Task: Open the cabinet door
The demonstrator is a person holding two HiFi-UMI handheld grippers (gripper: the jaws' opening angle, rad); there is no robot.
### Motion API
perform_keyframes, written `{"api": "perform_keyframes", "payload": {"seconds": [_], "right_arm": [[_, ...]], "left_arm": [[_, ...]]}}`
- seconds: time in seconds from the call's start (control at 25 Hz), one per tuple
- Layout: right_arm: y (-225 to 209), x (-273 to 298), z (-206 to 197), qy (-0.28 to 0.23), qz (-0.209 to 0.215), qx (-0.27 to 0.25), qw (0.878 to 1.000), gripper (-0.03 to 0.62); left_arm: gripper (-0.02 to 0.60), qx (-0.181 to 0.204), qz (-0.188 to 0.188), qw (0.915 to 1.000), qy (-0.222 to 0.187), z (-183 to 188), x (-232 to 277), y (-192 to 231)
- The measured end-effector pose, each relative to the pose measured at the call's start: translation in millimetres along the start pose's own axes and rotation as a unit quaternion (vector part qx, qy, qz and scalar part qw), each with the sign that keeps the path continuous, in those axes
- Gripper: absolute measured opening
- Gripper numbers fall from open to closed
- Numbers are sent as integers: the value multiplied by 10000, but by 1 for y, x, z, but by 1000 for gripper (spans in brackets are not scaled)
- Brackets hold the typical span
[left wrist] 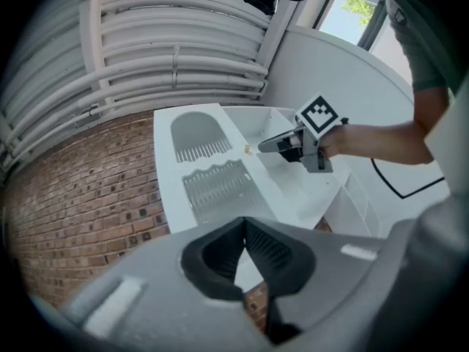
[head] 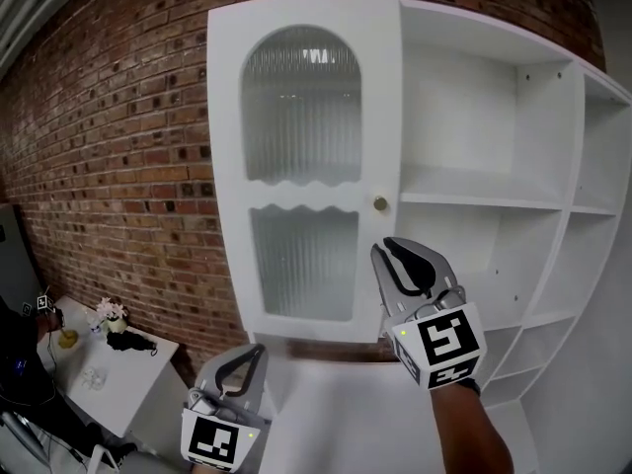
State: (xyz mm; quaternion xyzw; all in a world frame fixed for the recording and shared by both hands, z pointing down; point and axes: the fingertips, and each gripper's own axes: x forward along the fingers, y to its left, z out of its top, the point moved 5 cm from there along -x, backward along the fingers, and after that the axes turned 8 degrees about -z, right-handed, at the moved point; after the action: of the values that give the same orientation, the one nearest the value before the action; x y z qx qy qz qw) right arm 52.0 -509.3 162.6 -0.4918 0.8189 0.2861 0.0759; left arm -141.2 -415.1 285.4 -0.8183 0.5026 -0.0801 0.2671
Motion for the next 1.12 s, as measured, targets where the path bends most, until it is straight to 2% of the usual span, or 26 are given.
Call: {"api": "perform_keyframes", "payload": {"seconds": [0.32, 0.68, 0.76, 0.92, 1.12], "right_arm": [[-20, 36, 3, -142, -201, -339, 9991, 81], [-25, 45, -1, -247, -303, -905, 9951, 71], [-27, 45, -1, -260, -307, -972, 9944, 121], [-27, 52, -2, -241, -233, -1125, 9931, 121], [-25, 54, -2, -257, -351, -1254, 9912, 78]], "left_arm": [[3, 3, 239, 9997, 93, -6, 2, 12], [3, 0, 251, 9996, 130, -10, 8, 13], [3, 6, 235, 9996, 144, -12, 8, 12], [3, 3, 238, 9996, 151, -11, 7, 14], [3, -2, 290, 9994, 167, -10, 1, 17]]}}
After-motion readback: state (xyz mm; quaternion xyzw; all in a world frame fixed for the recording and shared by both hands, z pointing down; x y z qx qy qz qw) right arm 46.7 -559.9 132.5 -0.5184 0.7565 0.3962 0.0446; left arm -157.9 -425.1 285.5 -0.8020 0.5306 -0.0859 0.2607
